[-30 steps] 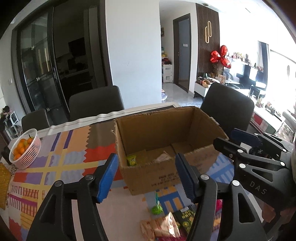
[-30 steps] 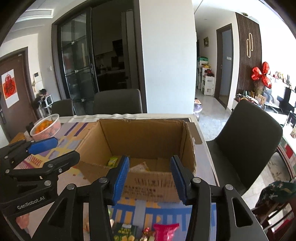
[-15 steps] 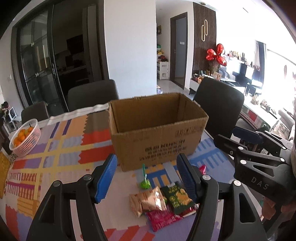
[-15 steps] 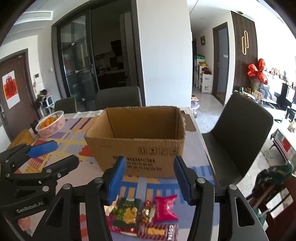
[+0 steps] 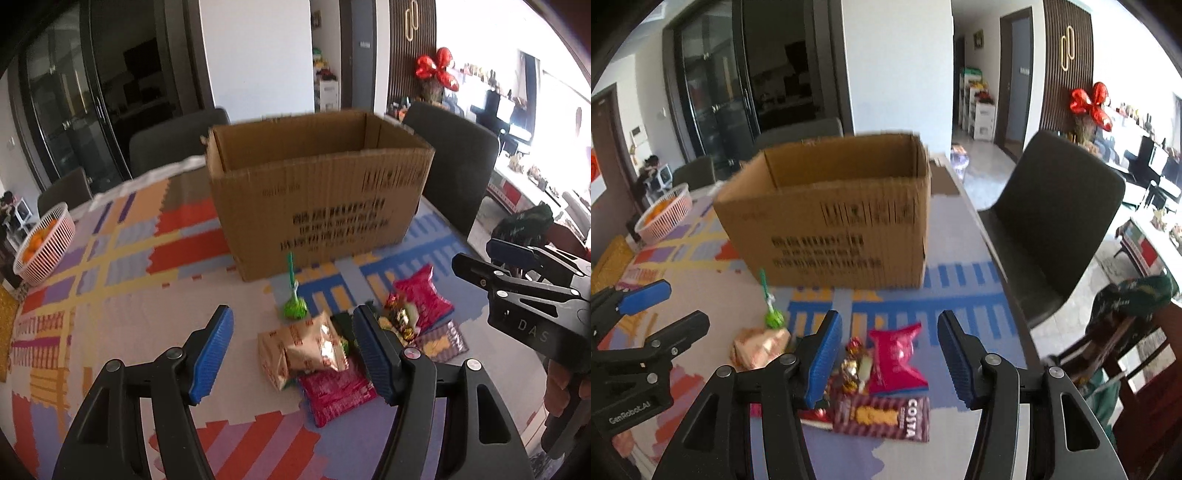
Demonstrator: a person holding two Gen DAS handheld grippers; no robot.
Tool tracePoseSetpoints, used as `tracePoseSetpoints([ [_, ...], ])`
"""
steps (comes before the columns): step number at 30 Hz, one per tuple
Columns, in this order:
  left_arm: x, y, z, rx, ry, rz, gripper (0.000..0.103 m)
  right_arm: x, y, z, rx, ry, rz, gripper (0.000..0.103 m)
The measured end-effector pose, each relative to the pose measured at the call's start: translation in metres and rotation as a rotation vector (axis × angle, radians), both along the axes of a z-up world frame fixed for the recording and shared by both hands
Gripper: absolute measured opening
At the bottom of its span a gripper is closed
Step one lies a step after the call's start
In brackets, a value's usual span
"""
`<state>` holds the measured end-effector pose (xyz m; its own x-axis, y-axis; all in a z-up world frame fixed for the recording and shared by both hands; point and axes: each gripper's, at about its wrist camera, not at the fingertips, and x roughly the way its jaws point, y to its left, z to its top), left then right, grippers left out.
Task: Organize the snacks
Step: 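Move both tools back down to the snack pile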
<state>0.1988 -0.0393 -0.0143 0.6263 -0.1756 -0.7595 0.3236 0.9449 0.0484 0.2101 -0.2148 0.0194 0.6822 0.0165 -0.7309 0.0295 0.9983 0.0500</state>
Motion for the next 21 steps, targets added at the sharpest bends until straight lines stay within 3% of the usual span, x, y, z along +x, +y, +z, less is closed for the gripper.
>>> tracePoseSetpoints([
  [10, 0.021, -0.005, -0.036, 0.012, 0.087, 0.002, 0.066, 0.013, -0.007, -0.047, 0.057, 0.127, -0.045, 0.055],
  [21, 0.041, -0.008, -0.056, 0.009, 0.112, -0.003, 0.066, 0.028, -0.008, -0.07, 0.062, 0.173, -0.053, 0.055],
])
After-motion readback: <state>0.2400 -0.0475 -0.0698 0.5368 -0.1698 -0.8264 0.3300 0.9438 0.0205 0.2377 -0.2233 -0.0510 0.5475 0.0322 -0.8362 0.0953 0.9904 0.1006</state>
